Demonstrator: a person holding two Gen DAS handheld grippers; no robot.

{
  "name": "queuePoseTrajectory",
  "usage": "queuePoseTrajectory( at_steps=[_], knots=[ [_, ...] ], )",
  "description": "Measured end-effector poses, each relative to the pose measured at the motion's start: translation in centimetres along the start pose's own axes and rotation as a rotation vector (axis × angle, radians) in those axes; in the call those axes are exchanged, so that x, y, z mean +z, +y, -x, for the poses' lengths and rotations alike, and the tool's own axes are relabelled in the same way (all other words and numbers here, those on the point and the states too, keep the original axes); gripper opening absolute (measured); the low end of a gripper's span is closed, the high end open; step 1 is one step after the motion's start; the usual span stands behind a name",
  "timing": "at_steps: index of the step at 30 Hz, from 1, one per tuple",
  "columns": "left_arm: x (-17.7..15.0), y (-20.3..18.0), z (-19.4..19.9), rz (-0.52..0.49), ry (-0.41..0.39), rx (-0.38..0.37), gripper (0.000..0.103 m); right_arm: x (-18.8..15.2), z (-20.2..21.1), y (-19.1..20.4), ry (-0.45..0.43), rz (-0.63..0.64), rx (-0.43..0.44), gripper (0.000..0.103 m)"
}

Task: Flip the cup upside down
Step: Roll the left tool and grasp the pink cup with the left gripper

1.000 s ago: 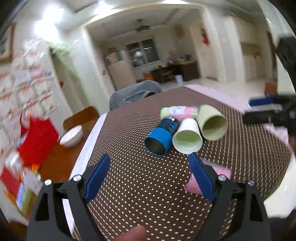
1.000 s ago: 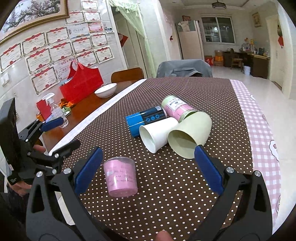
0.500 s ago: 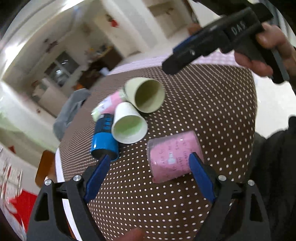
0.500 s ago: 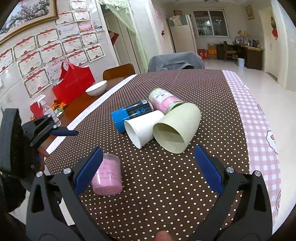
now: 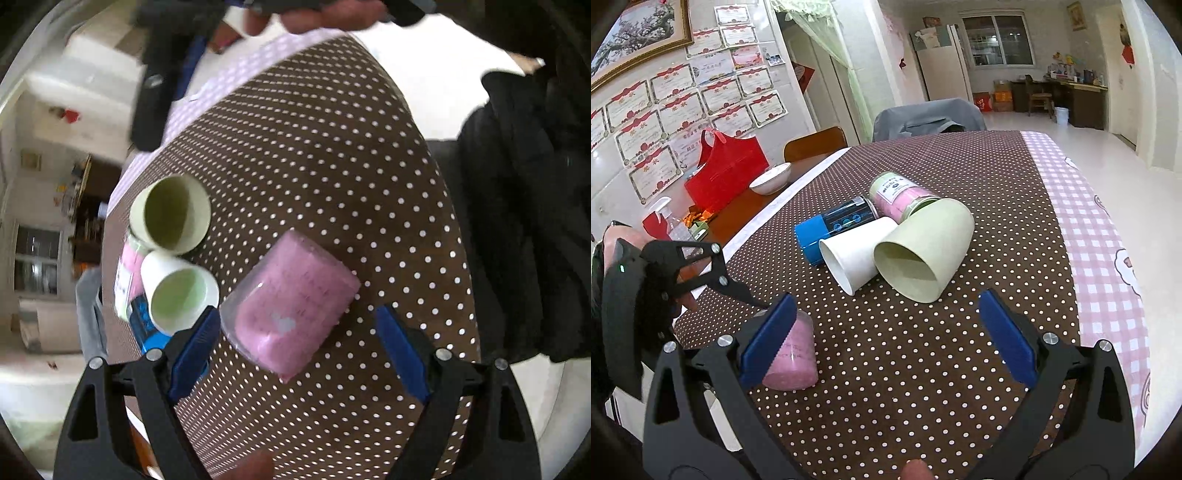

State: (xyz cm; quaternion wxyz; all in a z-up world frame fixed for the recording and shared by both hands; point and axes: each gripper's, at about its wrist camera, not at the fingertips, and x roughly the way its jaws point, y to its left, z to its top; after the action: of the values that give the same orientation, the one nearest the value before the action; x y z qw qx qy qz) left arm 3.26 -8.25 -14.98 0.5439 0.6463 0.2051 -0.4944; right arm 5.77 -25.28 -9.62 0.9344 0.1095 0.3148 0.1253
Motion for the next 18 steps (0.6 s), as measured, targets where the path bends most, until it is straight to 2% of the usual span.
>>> queuePoseTrajectory(
  at_steps=[5,10,14,18],
  knots=[
    [1.1,-0.1,-0.2,-0.065,-0.006,-0.030,0.085,0.0,0.3,-0.6,-0.004,-0.011,0.000,0.097],
    [1.3,0.4,-1.2,-0.138,0.022,-0.073,0.085,-0.3,0.4,-1.2,-0.005,-0.022,-0.004,0.097],
    [1.7,1.0,-1.8,-0.187,0.021,-0.149,0.085,-0.1,0.5,-1.3,-0.008,-0.026,-0.003,0.097],
    [2.3,1.5,-3.2,-0.240,0.062,-0.210,0.085,-0.1,1.0,-1.4,-0.016,-0.026,-0.005,0.097]
  ],
)
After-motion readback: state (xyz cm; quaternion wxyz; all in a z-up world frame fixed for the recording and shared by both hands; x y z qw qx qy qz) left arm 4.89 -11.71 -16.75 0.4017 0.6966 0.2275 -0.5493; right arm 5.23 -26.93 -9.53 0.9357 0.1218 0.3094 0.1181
